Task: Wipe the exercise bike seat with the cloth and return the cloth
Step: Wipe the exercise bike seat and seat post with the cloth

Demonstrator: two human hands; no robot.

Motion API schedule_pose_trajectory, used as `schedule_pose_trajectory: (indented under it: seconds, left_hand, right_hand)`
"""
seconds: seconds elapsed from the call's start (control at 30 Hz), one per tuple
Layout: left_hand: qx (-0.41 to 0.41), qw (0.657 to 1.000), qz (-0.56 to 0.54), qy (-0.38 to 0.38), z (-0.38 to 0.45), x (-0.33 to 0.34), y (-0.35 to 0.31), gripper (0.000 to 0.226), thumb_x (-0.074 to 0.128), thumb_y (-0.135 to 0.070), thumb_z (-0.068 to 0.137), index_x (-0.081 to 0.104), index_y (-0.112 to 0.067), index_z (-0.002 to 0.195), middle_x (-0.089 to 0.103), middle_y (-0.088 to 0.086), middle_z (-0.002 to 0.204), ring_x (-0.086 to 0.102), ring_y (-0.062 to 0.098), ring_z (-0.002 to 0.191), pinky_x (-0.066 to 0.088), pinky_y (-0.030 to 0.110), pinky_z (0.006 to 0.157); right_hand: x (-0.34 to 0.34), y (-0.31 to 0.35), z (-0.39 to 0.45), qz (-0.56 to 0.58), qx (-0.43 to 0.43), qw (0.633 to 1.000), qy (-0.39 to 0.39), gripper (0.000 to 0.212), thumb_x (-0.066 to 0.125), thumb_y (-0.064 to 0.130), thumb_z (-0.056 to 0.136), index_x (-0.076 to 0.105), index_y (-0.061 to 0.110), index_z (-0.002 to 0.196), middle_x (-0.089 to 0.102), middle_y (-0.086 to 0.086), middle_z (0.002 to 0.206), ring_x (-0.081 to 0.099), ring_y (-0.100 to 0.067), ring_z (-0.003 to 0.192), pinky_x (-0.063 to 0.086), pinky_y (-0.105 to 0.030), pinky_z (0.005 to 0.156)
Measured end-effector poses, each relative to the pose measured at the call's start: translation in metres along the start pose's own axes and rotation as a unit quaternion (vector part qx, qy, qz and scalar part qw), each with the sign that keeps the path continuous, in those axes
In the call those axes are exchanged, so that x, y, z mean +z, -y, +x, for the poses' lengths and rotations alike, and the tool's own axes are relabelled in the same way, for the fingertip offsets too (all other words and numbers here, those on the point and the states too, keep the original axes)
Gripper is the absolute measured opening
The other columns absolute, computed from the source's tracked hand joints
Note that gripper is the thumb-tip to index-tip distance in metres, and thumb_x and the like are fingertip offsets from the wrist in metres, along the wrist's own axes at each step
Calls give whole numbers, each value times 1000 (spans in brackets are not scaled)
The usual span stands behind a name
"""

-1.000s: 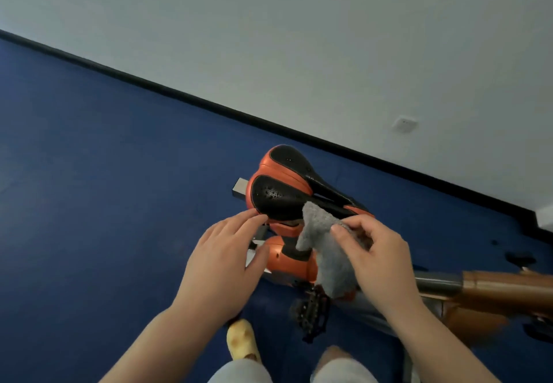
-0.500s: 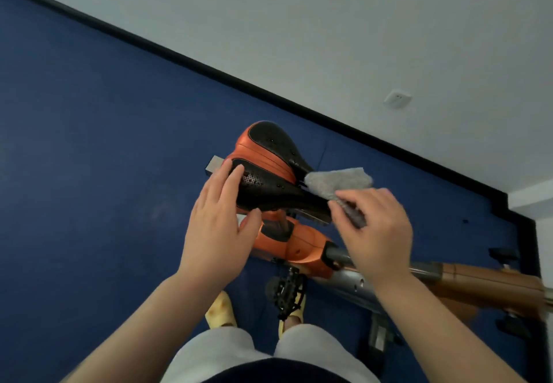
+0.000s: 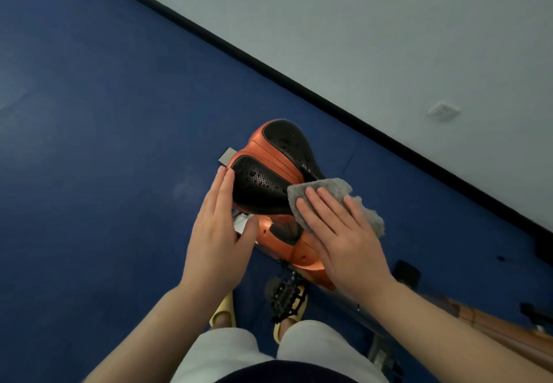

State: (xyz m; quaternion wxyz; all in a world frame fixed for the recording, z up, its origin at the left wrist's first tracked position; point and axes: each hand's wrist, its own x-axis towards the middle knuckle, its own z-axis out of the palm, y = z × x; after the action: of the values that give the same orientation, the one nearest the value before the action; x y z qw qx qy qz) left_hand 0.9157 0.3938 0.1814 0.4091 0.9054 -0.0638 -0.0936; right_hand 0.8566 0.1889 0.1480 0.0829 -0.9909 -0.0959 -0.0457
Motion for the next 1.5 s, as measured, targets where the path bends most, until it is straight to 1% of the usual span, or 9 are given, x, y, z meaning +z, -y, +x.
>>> schedule_pose_trajectory:
  seconds: [0.13,0.27,0.47,0.6,0.77,0.93,1.2,1.37,1.5]
  left_hand:
    - [-7,1000,-1,-5,-3,4,-4,74,56,-29,89,10,-32,147,4,-26,151,13,-1,138,30,36,111]
    - [13,1000,17,-13,-2,2,3,73,57,-27,88,14,-31,147,11,-19,154,14,-1,138,24,29,111]
    - [21,998,34,-49,7,-3,11,61,59,-19,87,33,-29,141,32,-16,148,29,7,136,32,35,110]
    - [50,996,59,-38,10,-11,17,57,58,-16,87,37,-28,139,36,-13,145,27,6,137,22,36,115]
    - [57,996,53,-37,15,-12,19,59,58,-13,86,37,-27,139,36,-9,147,28,6,137,18,31,115]
    - [68,996,55,-17,10,-15,25,61,56,-14,87,33,-31,141,32,-12,148,26,4,138,18,34,116]
    - [67,996,41,-29,13,-16,26,57,58,-13,86,40,-28,138,42,-8,144,30,9,137,18,34,116]
    - [56,998,23,-13,14,-21,29,62,55,-15,87,30,-33,141,39,-17,142,26,3,138,14,28,116]
    - [51,999,7,-13,10,-16,28,65,57,-17,86,28,-32,142,36,-12,147,26,2,137,22,33,115]
  right_hand:
    - [4,-8,-1,-45,-37,998,15,57,47,25,98,27,19,150,25,0,156,19,-15,147,16,-40,120]
    - [4,-11,-12,-49,-27,998,24,59,47,24,96,25,20,150,25,0,156,17,-14,147,12,-42,121]
    - [3,6,27,-74,-25,996,42,53,32,35,102,21,21,152,23,0,158,18,-14,147,13,-44,120]
    - [0,-1,3,-83,-26,994,69,57,33,35,100,15,23,153,19,1,159,14,-16,148,5,-44,121]
    - [-1,26,62,-69,-20,996,56,56,25,41,101,20,19,152,20,0,159,12,-16,148,7,-44,120]
    - [-4,7,28,-81,-36,993,82,58,32,39,101,14,22,153,14,3,160,12,-14,148,5,-43,121]
    - [0,24,67,-37,-42,995,77,57,29,40,101,14,21,153,12,3,161,4,-13,149,2,-40,121]
    - [-2,24,60,-55,-32,995,75,58,29,40,101,15,21,153,14,1,161,4,-14,149,2,-40,121]
    - [-1,48,98,-8,-22,998,57,57,27,41,101,16,21,153,12,3,162,1,-12,149,0,-41,121]
